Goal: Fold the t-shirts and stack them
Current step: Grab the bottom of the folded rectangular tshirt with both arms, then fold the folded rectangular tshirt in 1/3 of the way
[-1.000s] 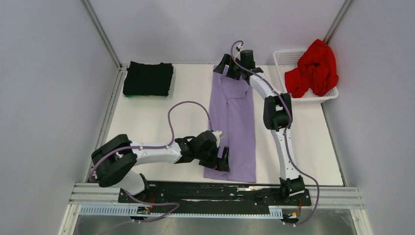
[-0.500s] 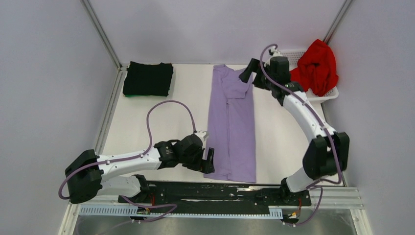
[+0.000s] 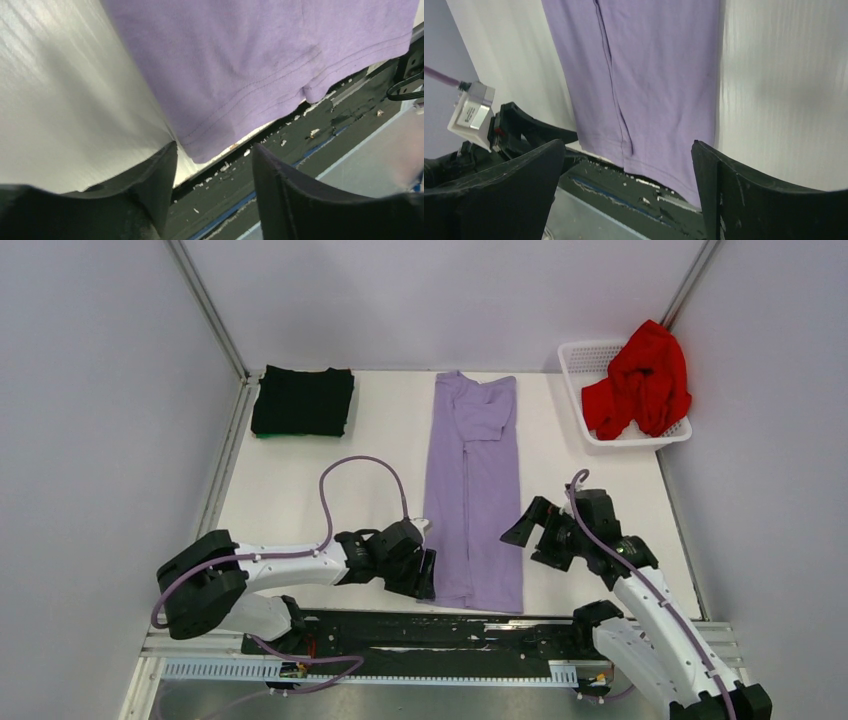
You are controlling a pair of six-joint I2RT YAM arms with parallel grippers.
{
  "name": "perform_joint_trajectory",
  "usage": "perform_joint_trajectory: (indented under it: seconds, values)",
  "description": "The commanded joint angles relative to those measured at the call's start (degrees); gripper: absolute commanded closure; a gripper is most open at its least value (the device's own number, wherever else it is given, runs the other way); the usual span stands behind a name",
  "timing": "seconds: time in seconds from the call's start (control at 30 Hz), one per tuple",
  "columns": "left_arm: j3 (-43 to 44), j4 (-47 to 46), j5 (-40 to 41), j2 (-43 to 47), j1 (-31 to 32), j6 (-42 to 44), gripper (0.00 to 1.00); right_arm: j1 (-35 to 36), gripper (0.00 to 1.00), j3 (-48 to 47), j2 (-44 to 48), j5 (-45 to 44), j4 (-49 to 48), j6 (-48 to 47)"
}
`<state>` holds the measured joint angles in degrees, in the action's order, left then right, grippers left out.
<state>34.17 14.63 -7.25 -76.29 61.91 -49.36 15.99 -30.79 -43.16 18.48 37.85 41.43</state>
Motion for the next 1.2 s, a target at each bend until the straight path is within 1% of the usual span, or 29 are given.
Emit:
perform_joint_trajectory:
  seconds: [0.0,0.03,0.13,0.17,0.33,0.43,0.47,0.53,0.63,0.67,0.8,0.9,0.93,0.97,1.0,1.17]
  values:
    - [0.47,-2.35,-0.76,-2.26,0.41,0.68,0.39,1.11,0.03,0.34,2.67,5.62,9.23,1.58]
    - [0.6,-2.0,-0.71,-2.54,0.45,0.72,0.43,1.29,0.04,0.33,2.91,5.82,10.05,2.53]
    - [0.53,-0.88,0.34,-3.49,0.47,0.56,0.48,2.32,0.05,0.64,2.74,0.48,14.92,5.8]
    - [0.32,-0.85,0.45,-3.54,0.49,0.4,0.5,2.6,0.05,1.09,2.27,-0.1,15.88,6.23]
    - [-0.63,-1.04,0.63,-4.23,0.5,-0.19,0.61,5.99,0.09,3.42,-0.72,-0.26,15.07,7.98]
    - [-0.33,-0.98,-0.59,-4.72,0.54,0.25,0.71,10.19,0.16,4.06,-3.51,-0.62,14.71,9.41]
    - [-0.2,-0.15,-0.36,-4.64,0.57,0.3,0.76,11.53,0.19,4.35,-4.27,-0.89,14.53,10.1]
    - [0.12,1.25,0.67,-4.28,0.57,0.32,0.82,14.04,0.23,4.87,-6.02,-1.09,14.18,11.09]
    - [0.29,2.21,1.42,-3.7,0.5,0.4,0.86,17.03,0.32,5.81,-8.49,-2.38,13.2,12.42]
    - [0.24,2.26,1.39,-3.6,0.49,0.4,0.87,17.54,0.37,6.39,-9.32,-2.62,12.52,12.78]
    - [-0.14,1.96,1.23,-3.34,0.49,0.25,0.87,18.31,0.53,8.34,-11.46,-3.64,8.49,13.59]
    - [-0.09,2.3,0.7,-3.17,0.49,0.27,0.89,18.44,0.8,8.96,-11.6,-2.95,6.44,13.82]
    - [-0.19,2.83,0.68,-3.04,0.51,0.21,0.95,18.57,0.9,8.88,-11.23,-2.6,6.47,13.71]
    - [-0.17,3.19,0.77,-2.51,0.5,0.16,0.98,18.7,0.98,8.71,-10.56,-2.23,6.76,13.52]
    - [-0.32,3.86,0.8,-2.22,0.54,0.24,1.0,18.72,1.0,8.58,-9.79,-1.96,7.14,13.43]
    - [-0.61,4.91,0.39,1.43,0.5,0.67,1.0,18.8,1.0,7.67,-5.23,-0.37,7.6,12.26]
